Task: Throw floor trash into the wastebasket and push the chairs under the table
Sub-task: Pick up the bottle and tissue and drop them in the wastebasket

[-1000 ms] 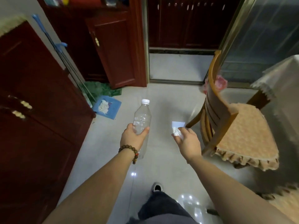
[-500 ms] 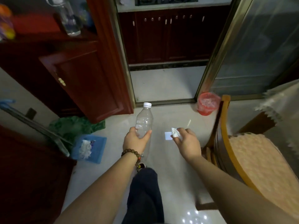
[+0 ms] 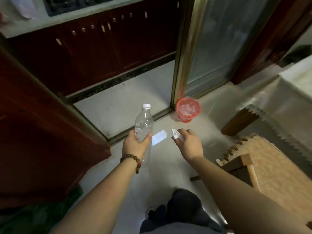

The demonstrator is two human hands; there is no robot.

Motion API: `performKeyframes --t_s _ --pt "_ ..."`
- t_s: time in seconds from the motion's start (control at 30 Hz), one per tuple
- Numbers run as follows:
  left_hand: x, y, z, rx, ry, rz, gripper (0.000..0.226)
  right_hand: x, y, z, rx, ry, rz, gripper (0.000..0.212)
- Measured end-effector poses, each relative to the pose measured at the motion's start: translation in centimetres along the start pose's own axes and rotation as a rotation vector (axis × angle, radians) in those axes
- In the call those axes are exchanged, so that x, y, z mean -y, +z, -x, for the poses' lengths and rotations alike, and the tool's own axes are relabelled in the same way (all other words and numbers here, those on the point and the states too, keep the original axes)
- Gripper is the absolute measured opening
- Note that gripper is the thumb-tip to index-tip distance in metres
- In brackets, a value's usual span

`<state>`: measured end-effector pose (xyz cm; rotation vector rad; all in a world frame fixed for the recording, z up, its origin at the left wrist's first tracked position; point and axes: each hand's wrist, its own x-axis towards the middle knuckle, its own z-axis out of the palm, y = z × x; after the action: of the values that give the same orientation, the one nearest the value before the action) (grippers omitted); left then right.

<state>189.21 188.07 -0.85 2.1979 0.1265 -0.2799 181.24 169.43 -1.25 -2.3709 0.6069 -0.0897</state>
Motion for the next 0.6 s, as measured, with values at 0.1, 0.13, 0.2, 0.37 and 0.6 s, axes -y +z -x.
performKeyframes --t_s 0.1,0.13,0.2,0.37,0.6 --pt "-2.4 3.4 -4.5 0.125 0.019 -0.009 0.049 -1.9 -0.3 -4.2 -0.043 0.097 -0.004 0.028" --pt "-3.2 4.8 -6.1 0.164 0.022 -0.009 0.048 -2.7 -0.3 -5.7 -0.059 0.125 -0.005 0.028" --pt "-4.8 7.6 -9.2 0.235 0.021 -0.006 0.044 -4.4 -0.5 -9.0 -0.084 0.183 -0.013 0.029" --pt "-9.7 15.1 -17.1 0.349 0.066 -0.062 0.040 -8.9 -1.8 -18.1 -0.126 0.311 -0.041 0.029" --pt "-15.8 23.9 -25.9 0.531 0.086 -0.117 0.042 -14.3 -4.5 -27.9 -0.172 0.431 -0.055 0.030"
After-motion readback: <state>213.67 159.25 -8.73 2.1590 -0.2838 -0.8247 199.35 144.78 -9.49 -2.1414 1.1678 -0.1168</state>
